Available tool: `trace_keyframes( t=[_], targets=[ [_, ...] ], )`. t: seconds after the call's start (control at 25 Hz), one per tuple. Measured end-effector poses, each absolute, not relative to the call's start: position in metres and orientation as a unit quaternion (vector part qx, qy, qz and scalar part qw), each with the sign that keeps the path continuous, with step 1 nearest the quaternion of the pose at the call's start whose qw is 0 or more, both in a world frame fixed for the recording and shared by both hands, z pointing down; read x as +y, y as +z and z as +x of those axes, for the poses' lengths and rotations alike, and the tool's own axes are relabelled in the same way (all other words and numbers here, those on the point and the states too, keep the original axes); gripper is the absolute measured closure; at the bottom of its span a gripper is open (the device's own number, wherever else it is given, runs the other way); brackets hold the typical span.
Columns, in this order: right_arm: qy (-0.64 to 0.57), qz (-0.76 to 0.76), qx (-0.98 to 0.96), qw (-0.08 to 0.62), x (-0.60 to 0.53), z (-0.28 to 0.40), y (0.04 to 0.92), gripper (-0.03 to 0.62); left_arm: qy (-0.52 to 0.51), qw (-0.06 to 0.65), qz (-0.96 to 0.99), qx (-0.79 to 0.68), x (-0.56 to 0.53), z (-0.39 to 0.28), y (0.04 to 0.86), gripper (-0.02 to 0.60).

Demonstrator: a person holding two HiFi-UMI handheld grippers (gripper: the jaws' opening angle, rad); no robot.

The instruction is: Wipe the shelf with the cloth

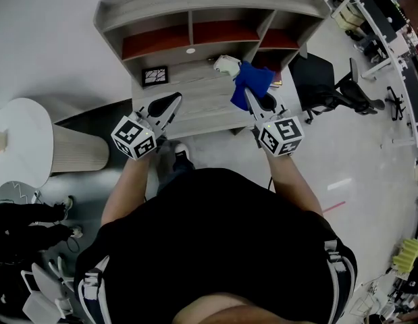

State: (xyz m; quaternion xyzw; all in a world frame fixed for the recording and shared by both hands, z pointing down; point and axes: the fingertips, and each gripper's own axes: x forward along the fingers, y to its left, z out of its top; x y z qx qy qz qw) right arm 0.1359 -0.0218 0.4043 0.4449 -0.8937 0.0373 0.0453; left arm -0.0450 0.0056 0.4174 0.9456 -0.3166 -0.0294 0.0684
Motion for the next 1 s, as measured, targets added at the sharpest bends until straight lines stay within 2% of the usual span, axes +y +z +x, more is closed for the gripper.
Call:
trace_keyframes(
  t=[1.0],
  targets=[
    [0.044, 0.473, -0.878, 0.057, -0.146, 0.096, 0.418, 0.537, -0.021, 0.080, 0.959, -0.271, -0.123, -0.088, 0.439, 0.563]
  ],
)
